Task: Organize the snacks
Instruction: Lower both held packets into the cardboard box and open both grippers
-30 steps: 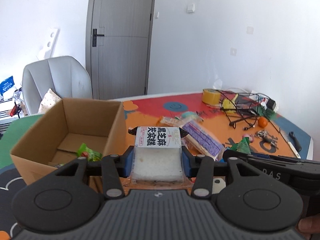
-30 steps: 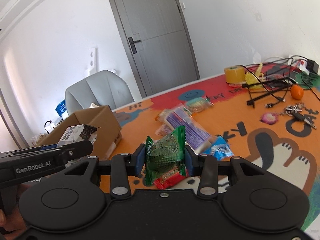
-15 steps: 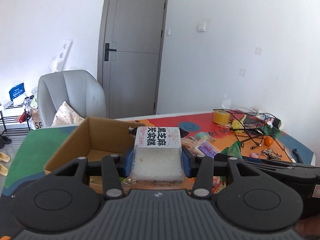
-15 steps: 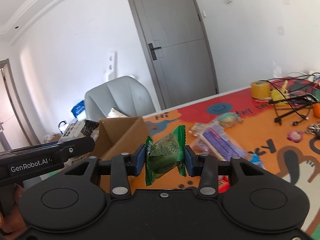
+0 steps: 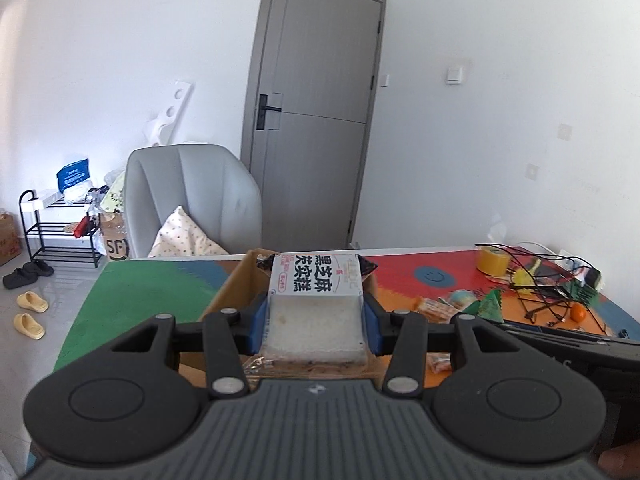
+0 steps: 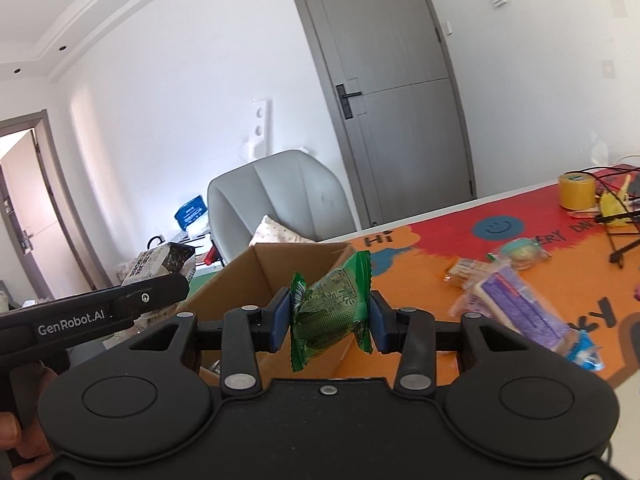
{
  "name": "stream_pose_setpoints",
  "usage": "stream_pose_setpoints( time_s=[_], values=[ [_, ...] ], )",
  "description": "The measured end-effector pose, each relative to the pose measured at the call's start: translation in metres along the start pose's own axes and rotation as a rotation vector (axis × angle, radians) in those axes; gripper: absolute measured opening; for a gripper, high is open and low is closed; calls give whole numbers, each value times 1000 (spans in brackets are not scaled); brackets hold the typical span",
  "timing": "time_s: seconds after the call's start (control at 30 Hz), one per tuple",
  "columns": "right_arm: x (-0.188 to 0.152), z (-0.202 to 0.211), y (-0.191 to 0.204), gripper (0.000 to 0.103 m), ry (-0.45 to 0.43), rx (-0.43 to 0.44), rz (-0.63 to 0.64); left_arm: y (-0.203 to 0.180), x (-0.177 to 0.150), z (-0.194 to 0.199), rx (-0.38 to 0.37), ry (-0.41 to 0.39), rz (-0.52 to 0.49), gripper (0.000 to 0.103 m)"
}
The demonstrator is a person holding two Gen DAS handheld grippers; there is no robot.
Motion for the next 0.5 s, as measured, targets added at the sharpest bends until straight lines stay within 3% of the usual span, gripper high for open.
stream_pose_setpoints(
  time_s=[0.37, 0.5],
  values=[
    [13, -33, 29, 41, 29, 48, 33, 38, 10, -23, 16, 37, 54, 47],
    [15, -44, 34, 41, 47, 54, 32, 46, 13, -25, 7, 28, 75, 60]
  ],
)
Point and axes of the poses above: each gripper's, at about its wrist camera, not at the fingertips, and z roughly against the way its jaws point, y to its left, x to its top, the point moved 8 cm from there along -z, roughly the way its jaws point, and after that the axes turned 15 degrees about y, right-handed, at the moved point
